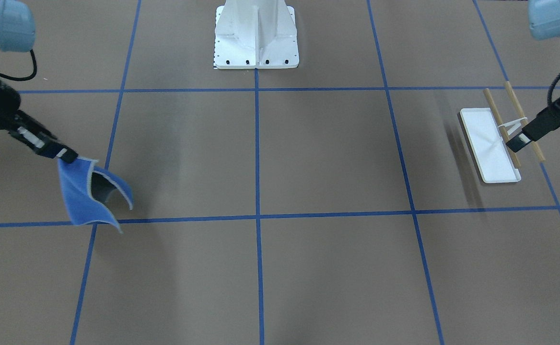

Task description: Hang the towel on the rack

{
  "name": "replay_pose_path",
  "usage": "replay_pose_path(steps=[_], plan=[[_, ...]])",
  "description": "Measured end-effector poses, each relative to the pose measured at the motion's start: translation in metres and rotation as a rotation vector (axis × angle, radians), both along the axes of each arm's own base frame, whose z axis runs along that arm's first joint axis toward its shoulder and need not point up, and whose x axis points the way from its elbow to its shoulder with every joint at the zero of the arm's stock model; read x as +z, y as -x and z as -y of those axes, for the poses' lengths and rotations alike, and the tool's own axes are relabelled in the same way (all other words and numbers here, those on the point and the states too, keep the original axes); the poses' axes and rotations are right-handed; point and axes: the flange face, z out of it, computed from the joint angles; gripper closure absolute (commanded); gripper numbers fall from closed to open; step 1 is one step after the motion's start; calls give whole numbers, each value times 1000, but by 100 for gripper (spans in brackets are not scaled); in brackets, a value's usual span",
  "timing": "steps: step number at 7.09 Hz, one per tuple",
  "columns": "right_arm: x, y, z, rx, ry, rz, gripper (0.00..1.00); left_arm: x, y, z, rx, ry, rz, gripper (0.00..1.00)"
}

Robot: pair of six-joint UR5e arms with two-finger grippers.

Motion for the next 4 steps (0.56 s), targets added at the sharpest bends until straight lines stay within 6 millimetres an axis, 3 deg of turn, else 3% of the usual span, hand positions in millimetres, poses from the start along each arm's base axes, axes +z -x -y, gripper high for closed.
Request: replay_pose_path(steps=[3, 4], plan=[[-100, 73, -22, 39, 9, 45, 100, -86, -69, -8, -35, 165, -131, 2], [-131, 94, -32, 46, 3, 52, 100, -106, -88, -17, -52, 211, -190, 2]])
